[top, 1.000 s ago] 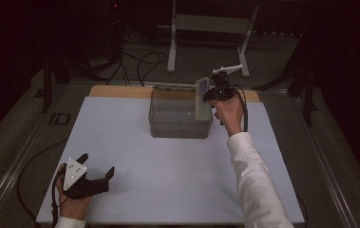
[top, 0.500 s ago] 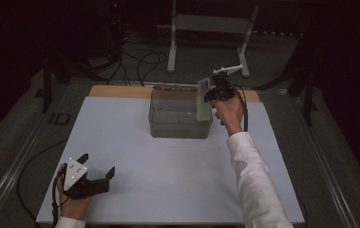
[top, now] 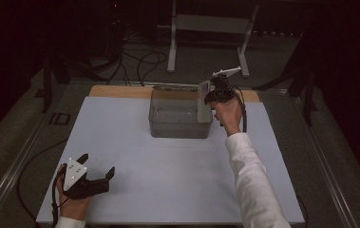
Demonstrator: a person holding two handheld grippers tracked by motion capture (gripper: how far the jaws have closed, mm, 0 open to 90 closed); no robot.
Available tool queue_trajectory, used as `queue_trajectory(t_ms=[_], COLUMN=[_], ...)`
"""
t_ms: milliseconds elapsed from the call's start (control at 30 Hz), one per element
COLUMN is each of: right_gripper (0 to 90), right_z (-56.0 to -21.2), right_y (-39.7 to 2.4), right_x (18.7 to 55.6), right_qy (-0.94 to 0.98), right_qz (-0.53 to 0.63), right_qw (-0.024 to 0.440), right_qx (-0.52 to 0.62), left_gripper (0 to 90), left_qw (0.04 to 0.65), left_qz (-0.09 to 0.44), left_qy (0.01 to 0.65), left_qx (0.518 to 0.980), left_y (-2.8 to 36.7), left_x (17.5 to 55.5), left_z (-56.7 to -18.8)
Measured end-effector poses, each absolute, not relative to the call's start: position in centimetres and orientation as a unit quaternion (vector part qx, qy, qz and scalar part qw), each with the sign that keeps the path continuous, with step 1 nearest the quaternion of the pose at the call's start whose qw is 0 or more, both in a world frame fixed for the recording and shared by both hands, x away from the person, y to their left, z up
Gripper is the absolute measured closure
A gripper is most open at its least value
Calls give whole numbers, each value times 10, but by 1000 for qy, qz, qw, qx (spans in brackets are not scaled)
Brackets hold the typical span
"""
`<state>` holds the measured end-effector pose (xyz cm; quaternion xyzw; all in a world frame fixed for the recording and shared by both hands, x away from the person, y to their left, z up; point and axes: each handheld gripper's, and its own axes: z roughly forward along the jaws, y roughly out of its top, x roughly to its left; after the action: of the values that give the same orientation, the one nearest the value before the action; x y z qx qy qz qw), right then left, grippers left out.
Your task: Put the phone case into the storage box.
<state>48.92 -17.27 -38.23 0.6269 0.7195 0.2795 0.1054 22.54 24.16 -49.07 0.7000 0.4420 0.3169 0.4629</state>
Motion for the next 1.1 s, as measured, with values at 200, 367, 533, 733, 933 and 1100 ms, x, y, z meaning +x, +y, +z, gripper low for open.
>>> queue_trajectory(t_ms=[200,367,533,733,933,1100], right_gripper=[818,818,818,817,817,817], right_z=[-388,-390,-394,-400,-404,-407], right_y=[-172,-172,-173,-173,-173,-171], right_x=[490,491,492,494,495,496], right_qy=[720,719,719,717,717,719], right_qz=[273,269,264,259,253,249], right_qw=[105,106,109,106,107,106], right_qx=[630,632,634,639,640,640], left_gripper=[3,3,4,3,3,3], left_qw=[463,463,463,463,463,464], left_qz=[318,317,318,317,317,317], left_qy=[442,442,441,442,441,441], left_qx=[700,700,700,700,700,700], left_y=[242,242,242,242,242,241], left_x=[225,225,225,225,225,225], left_z=[-491,-491,-490,-490,-490,-490])
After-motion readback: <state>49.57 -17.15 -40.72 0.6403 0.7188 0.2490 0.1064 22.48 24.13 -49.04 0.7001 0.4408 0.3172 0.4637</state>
